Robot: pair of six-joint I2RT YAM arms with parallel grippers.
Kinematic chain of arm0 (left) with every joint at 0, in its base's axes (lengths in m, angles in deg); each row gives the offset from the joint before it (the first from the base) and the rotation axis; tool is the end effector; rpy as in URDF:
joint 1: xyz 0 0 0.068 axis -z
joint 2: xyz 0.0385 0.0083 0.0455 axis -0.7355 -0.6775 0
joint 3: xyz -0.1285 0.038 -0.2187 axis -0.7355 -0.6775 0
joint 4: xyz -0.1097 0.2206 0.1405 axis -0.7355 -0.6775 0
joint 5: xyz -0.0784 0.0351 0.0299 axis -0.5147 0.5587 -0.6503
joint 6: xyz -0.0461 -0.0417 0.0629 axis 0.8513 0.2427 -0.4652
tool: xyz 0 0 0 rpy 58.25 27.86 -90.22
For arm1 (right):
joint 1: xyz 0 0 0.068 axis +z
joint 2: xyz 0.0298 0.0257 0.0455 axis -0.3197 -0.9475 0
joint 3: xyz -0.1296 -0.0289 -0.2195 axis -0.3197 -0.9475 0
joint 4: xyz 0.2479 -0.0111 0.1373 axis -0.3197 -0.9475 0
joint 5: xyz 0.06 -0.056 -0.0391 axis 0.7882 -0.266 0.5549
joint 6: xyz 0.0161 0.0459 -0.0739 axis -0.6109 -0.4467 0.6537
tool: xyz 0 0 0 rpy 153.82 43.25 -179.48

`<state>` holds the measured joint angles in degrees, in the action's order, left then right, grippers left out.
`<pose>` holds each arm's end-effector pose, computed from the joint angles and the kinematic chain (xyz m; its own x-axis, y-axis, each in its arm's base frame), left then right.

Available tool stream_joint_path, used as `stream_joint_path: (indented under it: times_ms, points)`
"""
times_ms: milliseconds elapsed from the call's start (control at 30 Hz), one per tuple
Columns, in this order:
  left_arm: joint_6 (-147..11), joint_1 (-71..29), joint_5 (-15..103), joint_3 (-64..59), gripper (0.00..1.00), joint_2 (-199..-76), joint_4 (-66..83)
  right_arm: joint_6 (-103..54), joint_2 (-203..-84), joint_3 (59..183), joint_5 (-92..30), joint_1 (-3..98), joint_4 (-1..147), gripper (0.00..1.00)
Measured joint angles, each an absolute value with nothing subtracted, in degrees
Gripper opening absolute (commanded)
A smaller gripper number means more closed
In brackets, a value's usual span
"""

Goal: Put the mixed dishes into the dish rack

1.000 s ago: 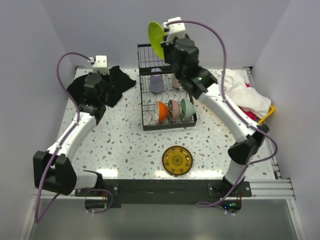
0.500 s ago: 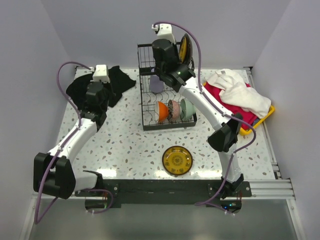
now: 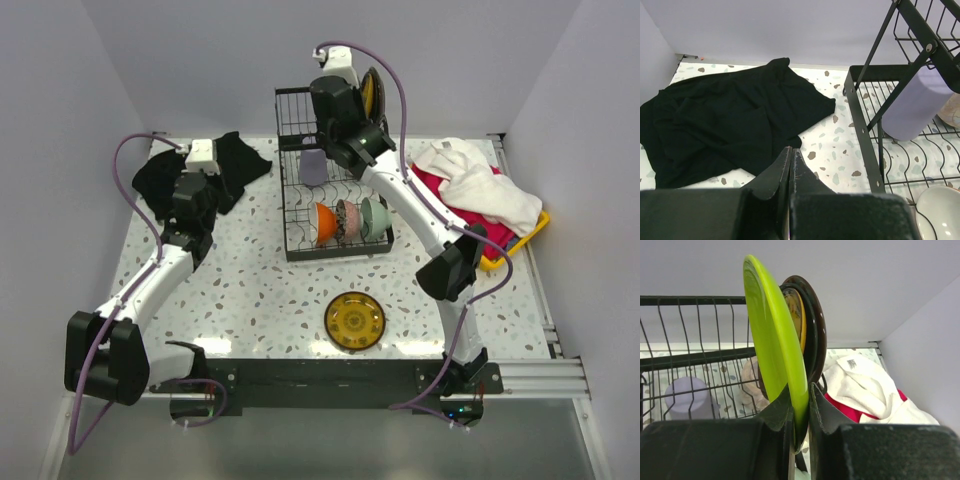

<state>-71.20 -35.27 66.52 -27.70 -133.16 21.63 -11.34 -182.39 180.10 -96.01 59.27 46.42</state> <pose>0.3534 -0.0557 0.2692 -0.1409 -0.1068 -0.9843 -0.0557 0.9934 -0.0998 0.4226 0.2748 0.4313 -0.1902 -0.2411 -0.9517 0.2613 0.9220 -0.2858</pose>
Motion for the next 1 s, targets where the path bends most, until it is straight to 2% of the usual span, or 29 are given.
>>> stream_joint_path:
  times_ms: [1000]
  points:
    - [-70.72, -35.27, 64.44, -28.47, 0.00, -133.18, 21.91, -15.69, -189.03, 184.25, -95.16, 57.89, 42.71, 0.00]
